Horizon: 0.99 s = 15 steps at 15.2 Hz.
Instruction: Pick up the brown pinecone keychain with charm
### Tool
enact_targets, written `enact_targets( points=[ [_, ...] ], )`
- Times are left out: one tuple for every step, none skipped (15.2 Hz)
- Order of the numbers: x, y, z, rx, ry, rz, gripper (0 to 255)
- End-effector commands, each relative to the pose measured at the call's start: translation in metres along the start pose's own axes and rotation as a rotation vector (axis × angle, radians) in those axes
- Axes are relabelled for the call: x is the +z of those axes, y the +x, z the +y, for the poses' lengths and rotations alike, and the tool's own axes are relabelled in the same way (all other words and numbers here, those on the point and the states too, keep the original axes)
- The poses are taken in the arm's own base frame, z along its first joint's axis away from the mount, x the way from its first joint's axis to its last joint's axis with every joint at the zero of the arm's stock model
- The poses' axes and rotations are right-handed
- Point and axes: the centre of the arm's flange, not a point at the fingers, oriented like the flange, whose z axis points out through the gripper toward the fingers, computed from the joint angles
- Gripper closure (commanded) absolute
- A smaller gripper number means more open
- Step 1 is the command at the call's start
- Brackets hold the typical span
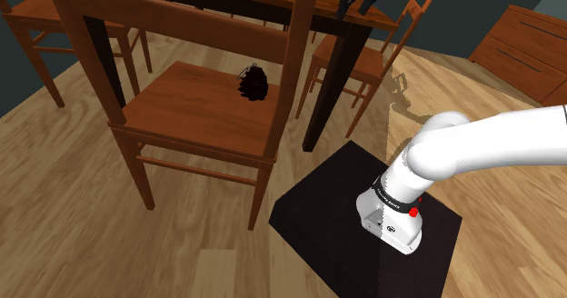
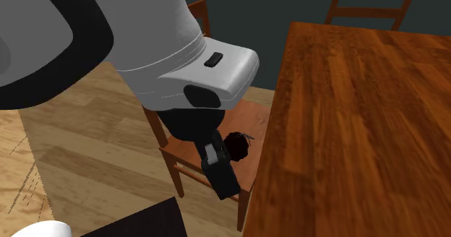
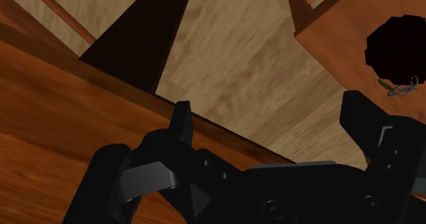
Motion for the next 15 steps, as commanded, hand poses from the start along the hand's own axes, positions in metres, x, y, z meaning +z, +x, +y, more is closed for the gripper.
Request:
enact_targets(
  points=[
    [0.000, 0.000, 0.000, 0.000, 0.000, 0.000, 0],
    [0.008, 0.003, -0.008, -0.011, 0.010, 0.003, 0],
    [0.017, 0.006, -0.016, -0.021, 0.021, 0.005, 0],
    [0.025, 0.009, -0.024, -0.032, 0.031, 0.008, 0],
    [0.033, 0.011, -0.032, -0.042, 0.042, 0.011, 0],
    [0.041, 0.014, -0.041, -0.053, 0.052, 0.014, 0],
    [0.049, 0.017, -0.049, -0.063, 0.063, 0.016, 0],
    [0.057, 0.019, -0.058, -0.074, 0.073, 0.019, 0],
    [0.065, 0.022, -0.067, -0.085, 0.084, 0.022, 0],
    [0.073, 0.024, -0.075, -0.095, 0.094, 0.024, 0],
    [0.081, 0.027, -0.084, -0.106, 0.104, 0.027, 0],
    [0.088, 0.029, -0.093, -0.116, 0.115, 0.030, 0],
    [0.095, 0.031, -0.103, -0.127, 0.125, 0.033, 0],
    [0.103, 0.033, -0.112, -0.137, 0.136, 0.035, 0],
    [0.110, 0.035, -0.121, -0.148, 0.146, 0.038, 0]
  ],
)
